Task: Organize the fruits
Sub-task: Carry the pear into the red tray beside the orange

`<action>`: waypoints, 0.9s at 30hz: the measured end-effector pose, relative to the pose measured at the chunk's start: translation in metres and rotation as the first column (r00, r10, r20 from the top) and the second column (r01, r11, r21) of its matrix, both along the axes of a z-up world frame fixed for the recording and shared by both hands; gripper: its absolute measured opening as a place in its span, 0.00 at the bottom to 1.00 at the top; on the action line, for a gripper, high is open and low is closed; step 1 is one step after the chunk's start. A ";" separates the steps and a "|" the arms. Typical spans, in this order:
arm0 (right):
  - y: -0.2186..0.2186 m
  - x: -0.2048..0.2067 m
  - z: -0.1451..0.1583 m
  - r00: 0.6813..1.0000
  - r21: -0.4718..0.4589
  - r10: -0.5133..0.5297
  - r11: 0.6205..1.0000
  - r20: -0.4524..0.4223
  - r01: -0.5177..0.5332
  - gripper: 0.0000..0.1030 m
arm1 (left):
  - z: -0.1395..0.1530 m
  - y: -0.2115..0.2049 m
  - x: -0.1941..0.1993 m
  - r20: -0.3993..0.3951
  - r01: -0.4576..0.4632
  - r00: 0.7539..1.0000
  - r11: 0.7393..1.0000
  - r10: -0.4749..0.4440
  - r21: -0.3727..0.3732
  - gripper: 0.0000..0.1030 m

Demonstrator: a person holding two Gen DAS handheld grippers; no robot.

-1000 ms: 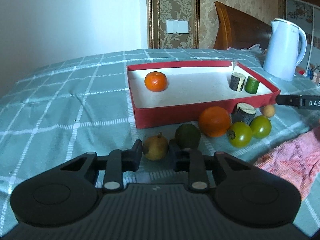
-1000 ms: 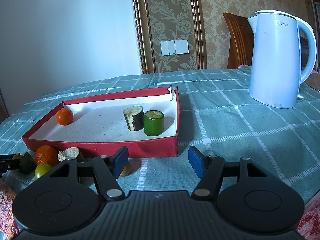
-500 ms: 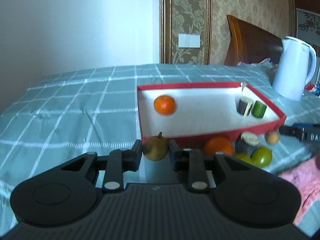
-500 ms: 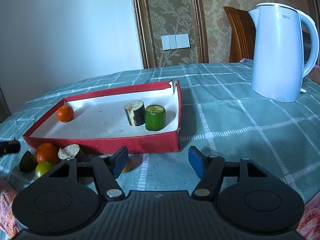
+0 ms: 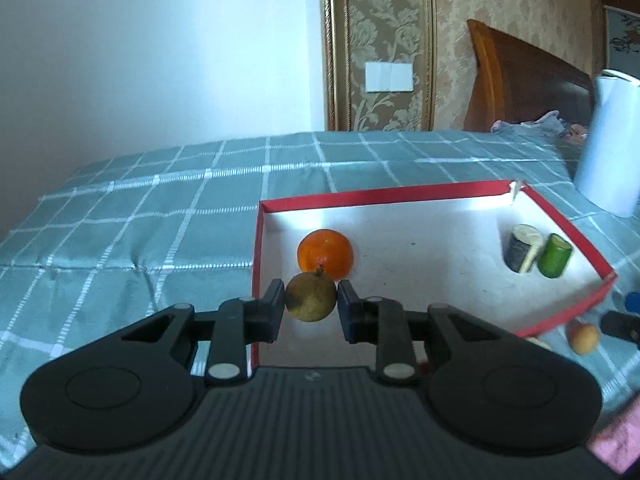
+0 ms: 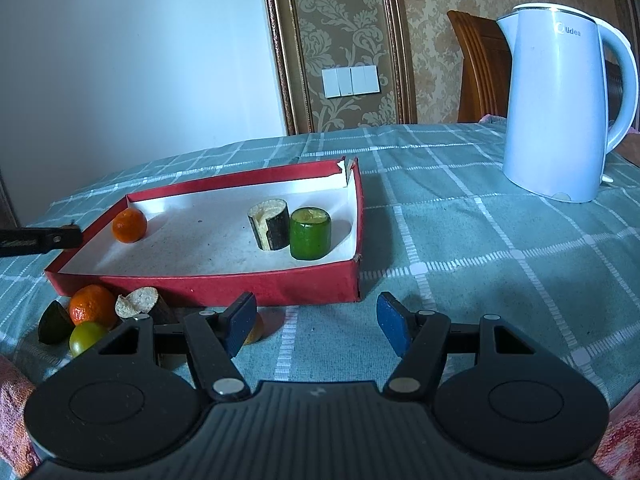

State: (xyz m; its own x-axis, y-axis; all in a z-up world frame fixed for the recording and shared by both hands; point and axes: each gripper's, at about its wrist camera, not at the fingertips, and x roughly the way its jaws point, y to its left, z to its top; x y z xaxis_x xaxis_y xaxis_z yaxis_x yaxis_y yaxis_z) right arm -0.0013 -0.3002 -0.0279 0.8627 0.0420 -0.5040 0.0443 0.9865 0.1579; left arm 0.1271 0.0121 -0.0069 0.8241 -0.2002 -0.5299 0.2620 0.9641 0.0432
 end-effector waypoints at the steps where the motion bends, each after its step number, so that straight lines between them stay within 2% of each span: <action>1: 0.000 0.000 0.000 1.000 -0.001 0.002 1.000 -0.002 -0.002 0.64 | -0.003 -0.001 0.006 -0.015 -0.007 1.000 1.000 0.007 -0.002 0.25; 6: 0.001 0.002 -0.001 1.000 -0.002 0.005 1.000 -0.007 -0.005 0.64 | -0.015 0.002 0.028 -0.075 -0.043 0.996 0.998 0.040 -0.035 0.25; 19: 0.000 0.001 -0.001 1.000 0.009 0.009 1.000 -0.008 -0.009 0.64 | -0.019 -0.005 0.039 -0.053 -0.050 0.997 0.999 0.049 -0.015 0.25; 24: 0.000 0.002 -0.002 1.000 0.012 0.006 1.000 -0.011 -0.005 0.68 | -0.020 -0.007 0.034 -0.055 -0.016 0.998 1.000 0.015 -0.011 0.40; 27: 0.000 0.002 -0.002 1.000 0.018 0.004 1.000 -0.014 -0.003 0.68 | -0.020 -0.009 0.028 -0.054 -0.005 0.999 1.000 0.005 0.000 0.45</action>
